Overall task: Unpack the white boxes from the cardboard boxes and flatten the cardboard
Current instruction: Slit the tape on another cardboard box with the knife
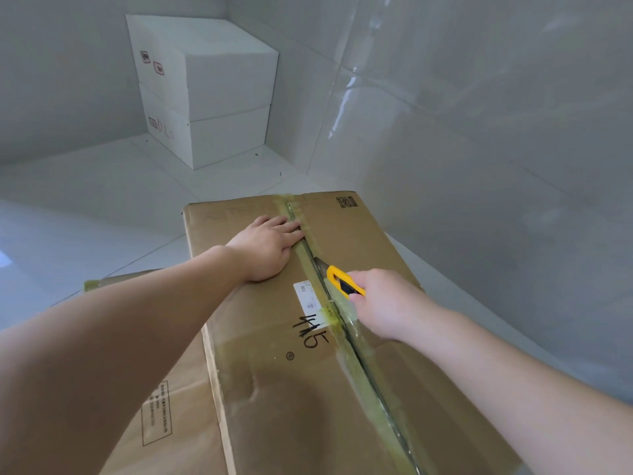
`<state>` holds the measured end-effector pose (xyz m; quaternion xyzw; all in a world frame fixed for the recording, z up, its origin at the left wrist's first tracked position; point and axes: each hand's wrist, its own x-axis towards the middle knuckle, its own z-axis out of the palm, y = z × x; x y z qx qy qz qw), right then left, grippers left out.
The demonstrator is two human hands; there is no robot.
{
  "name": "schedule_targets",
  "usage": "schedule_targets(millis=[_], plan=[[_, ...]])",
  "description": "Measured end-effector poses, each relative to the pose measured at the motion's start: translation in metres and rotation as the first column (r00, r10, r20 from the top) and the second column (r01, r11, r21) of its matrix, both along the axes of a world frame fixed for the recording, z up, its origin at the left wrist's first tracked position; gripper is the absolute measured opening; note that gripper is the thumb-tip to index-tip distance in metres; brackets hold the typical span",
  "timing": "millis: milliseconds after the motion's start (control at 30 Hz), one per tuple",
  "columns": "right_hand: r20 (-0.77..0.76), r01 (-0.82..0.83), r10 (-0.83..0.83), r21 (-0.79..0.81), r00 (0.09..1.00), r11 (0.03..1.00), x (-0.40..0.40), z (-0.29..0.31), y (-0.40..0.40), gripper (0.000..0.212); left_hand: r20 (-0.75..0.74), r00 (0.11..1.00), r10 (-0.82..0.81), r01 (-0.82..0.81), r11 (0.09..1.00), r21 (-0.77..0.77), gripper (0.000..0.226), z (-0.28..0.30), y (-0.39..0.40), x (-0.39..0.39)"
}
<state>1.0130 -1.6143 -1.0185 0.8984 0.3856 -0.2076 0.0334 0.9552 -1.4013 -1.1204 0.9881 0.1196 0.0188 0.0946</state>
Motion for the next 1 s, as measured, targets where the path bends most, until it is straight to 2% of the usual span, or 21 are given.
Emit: schedule_targets(millis=[133, 267, 667, 833, 1000], plan=[[0.005, -0.002, 0.003, -0.05, 1.0, 0.999, -0.004, 0.002, -0.014, 0.02, 0.0, 1.0, -0.004, 0.004, 1.0, 0.021, 0.049, 0.002, 0.0, -0.001], [0.023, -0.004, 0.005, -0.064, 1.0, 0.998, -0.01, 0.002, -0.03, 0.011, -0.002, 1.0, 0.004, -0.004, 0.999, 0.039, 0.047, 0.002, -0.004, 0.0], [0.052, -0.042, 0.048, -0.096, 0.998, 0.995, -0.027, 0.01, -0.063, 0.03, -0.029, 0.999, 0.013, -0.01, 0.997, 0.072, 0.046, 0.003, -0.01, 0.002], [0.052, -0.057, 0.063, -0.105, 0.997, 0.993, -0.033, 0.008, -0.083, 0.021, -0.044, 0.999, 0.021, -0.019, 0.999, 0.046, 0.046, 0.002, -0.011, 0.002], [0.048, -0.053, 0.058, -0.115, 0.997, 0.992, -0.04, 0.009, -0.101, 0.024, -0.044, 0.999, 0.021, -0.019, 0.999, 0.035, 0.046, 0.0, -0.008, 0.003]])
